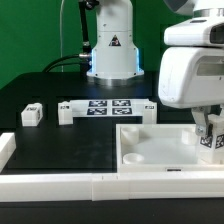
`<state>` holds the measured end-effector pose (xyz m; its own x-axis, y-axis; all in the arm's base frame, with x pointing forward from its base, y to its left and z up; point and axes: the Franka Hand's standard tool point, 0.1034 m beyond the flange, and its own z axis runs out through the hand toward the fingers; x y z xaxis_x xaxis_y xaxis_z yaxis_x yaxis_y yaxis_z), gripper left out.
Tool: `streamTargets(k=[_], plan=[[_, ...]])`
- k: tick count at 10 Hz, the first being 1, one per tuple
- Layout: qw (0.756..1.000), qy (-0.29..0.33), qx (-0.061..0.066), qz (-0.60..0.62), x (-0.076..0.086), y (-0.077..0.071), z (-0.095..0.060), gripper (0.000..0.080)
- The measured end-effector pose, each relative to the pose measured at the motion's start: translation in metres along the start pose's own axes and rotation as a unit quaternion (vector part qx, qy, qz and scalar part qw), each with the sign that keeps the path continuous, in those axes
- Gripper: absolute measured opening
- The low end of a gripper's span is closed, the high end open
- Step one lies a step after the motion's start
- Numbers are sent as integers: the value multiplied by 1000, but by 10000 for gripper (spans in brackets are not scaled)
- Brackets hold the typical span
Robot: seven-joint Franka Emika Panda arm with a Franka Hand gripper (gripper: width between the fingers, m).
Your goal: Assemble one leg
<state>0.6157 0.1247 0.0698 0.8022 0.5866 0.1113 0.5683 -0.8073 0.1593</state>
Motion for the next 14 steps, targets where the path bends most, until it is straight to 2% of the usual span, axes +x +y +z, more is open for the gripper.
streamTargets(k=[2, 3, 5, 7, 9, 12, 14], plan=[[991, 10, 0, 132, 0, 0, -1, 295], [975, 12, 0, 221, 0, -1, -1, 295], [937, 11, 3, 348, -1, -1, -1, 294], [876, 10, 6, 482, -2, 0, 0, 294], [821, 4, -8, 571, -13, 9, 3, 296], [743, -21, -44, 667, -32, 21, 2, 310], [733, -21, -48, 678, -35, 24, 2, 333]])
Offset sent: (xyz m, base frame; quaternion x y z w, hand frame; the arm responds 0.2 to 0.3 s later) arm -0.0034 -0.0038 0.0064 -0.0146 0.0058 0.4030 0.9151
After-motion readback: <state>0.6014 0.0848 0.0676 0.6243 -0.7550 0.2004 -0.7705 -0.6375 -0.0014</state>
